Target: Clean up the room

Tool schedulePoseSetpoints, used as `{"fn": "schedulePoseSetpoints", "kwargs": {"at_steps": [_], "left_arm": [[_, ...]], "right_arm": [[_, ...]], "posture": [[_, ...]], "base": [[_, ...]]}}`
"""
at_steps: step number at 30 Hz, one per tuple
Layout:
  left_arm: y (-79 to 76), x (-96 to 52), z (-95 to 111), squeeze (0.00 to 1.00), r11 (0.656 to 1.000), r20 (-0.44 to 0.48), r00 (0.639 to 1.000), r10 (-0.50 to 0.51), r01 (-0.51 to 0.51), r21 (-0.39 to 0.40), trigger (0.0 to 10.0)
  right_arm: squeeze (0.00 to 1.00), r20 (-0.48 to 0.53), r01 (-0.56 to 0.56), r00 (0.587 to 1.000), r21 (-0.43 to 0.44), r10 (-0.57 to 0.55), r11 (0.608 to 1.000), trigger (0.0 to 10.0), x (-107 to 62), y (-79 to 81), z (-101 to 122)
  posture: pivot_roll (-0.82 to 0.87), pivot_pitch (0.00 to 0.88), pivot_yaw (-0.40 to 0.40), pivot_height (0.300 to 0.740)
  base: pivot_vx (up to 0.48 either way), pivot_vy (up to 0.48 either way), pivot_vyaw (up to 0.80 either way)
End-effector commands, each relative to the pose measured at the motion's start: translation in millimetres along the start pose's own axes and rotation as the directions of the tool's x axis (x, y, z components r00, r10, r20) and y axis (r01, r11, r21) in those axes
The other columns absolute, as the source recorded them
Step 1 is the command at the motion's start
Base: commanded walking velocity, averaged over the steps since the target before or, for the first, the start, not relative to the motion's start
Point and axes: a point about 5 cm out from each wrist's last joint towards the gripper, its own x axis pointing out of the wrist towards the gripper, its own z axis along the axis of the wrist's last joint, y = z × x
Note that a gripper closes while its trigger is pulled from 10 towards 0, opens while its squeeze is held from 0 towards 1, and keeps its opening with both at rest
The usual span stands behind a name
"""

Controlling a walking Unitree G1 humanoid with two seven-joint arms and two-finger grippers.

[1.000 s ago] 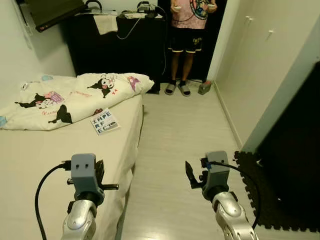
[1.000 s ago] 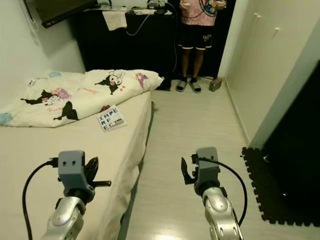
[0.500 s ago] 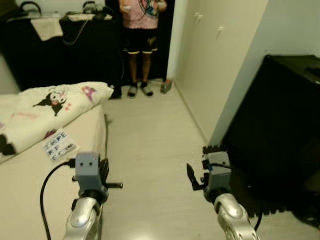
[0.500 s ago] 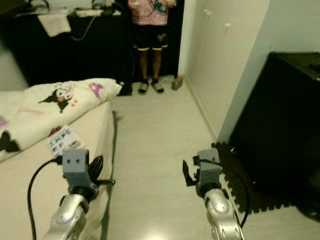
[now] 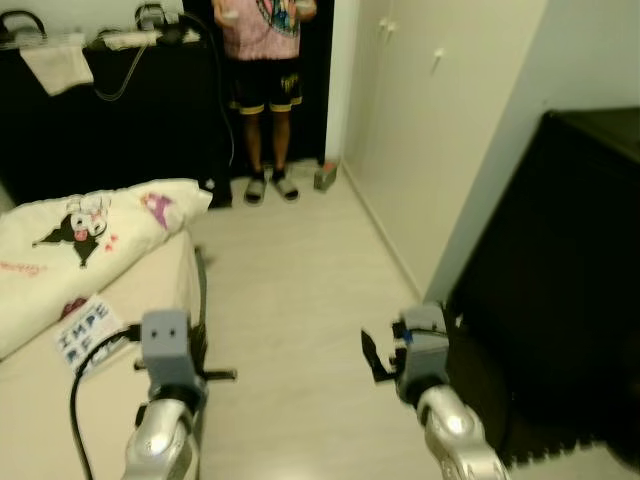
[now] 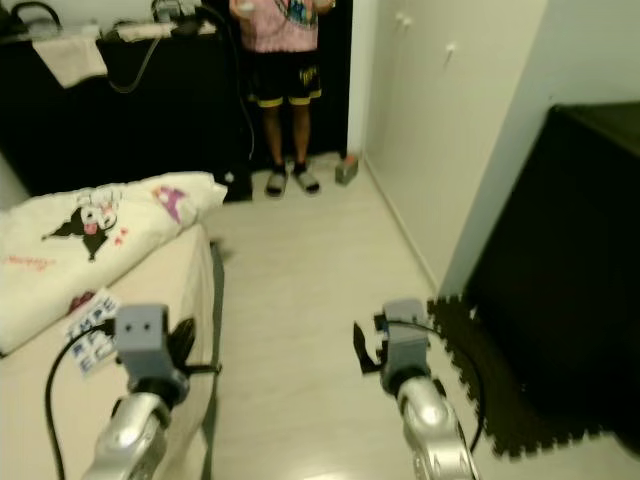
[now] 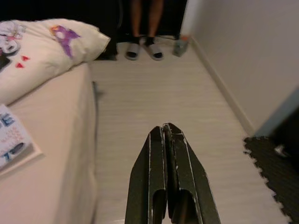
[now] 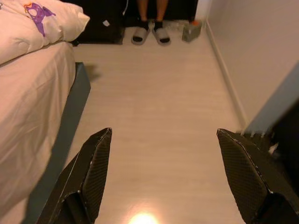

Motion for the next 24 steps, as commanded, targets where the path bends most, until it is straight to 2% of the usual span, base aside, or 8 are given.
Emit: {"fn": "schedulePoseSetpoints", "kwargs": {"at_steps": [1, 24], "left_arm": [[4.7, -1.8, -3.8, 0.00, 1.000, -0.022, 1.000, 0.018, -0.018, -0.008, 10.0], [5.8, -2.6, -3.8, 0.00, 0.999, -0.028, 0.999, 0.023, -0.024, -0.031, 10.0]], "right_arm": [[0.00, -0.010, -0.014, 1.000, 0.004, 0.014, 1.000, 10.0, -0.9, 6.9, -3.2], [0.00, -0.015, -0.013, 1.000, 0.000, 0.013, 1.000, 10.0, -0.4, 7.0, -3.9]], "posture": [[-0.04, 0.063, -0.035, 0.740], [-0.04, 0.068, -0.036, 0.740]], "base": [[0.390, 0.000, 0.00], [0.388, 0.000, 0.00]]}}
